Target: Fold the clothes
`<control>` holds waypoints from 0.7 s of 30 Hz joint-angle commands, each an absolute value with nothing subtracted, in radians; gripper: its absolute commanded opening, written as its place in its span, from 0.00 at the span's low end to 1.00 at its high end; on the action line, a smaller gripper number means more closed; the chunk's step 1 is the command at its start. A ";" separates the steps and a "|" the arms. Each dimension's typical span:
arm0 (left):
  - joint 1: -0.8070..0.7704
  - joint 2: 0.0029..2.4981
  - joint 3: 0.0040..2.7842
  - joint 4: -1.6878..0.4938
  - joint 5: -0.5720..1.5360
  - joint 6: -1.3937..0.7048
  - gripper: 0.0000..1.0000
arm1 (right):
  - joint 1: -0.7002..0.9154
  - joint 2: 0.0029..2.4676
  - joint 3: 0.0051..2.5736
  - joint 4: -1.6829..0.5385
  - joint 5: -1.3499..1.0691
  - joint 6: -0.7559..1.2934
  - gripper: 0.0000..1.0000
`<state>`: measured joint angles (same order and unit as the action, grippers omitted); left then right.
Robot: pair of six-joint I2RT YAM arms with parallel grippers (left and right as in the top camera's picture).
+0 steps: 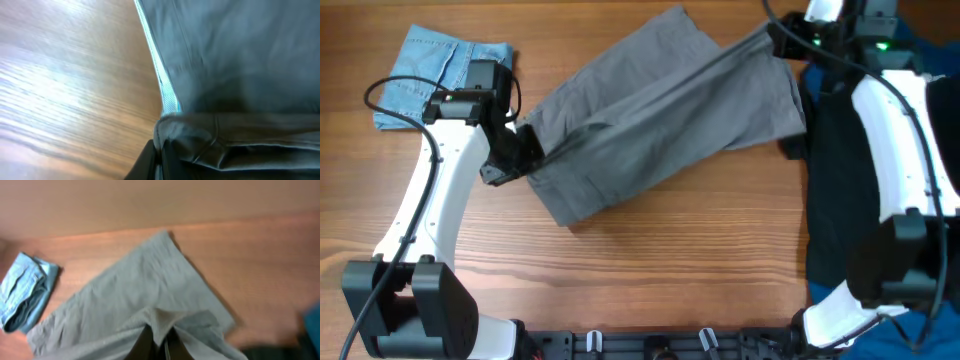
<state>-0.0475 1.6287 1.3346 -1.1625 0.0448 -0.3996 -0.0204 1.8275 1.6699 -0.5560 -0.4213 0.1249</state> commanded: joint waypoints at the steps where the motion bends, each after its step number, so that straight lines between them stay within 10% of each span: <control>1: -0.032 1.610 1.325 -1.105 -0.162 -0.441 0.04 | -0.001 1.892 1.686 -0.418 -0.421 0.108 0.09; 13: -0.026 1.741 1.325 -0.854 -0.302 -0.450 0.07 | 0.097 2.112 1.686 -0.148 -0.420 0.168 0.17; 15: -0.014 1.786 1.325 -0.815 -0.334 -0.450 0.34 | 0.098 2.118 1.686 -0.178 -0.419 0.166 0.38; 17: 0.004 1.813 1.327 -0.794 -0.339 -0.449 1.00 | 0.091 2.109 1.687 -0.226 -0.421 0.164 0.45; 21: 0.063 1.784 1.372 -0.855 -0.230 -0.449 1.00 | 0.070 2.077 1.687 -0.442 -0.419 0.156 0.56</control>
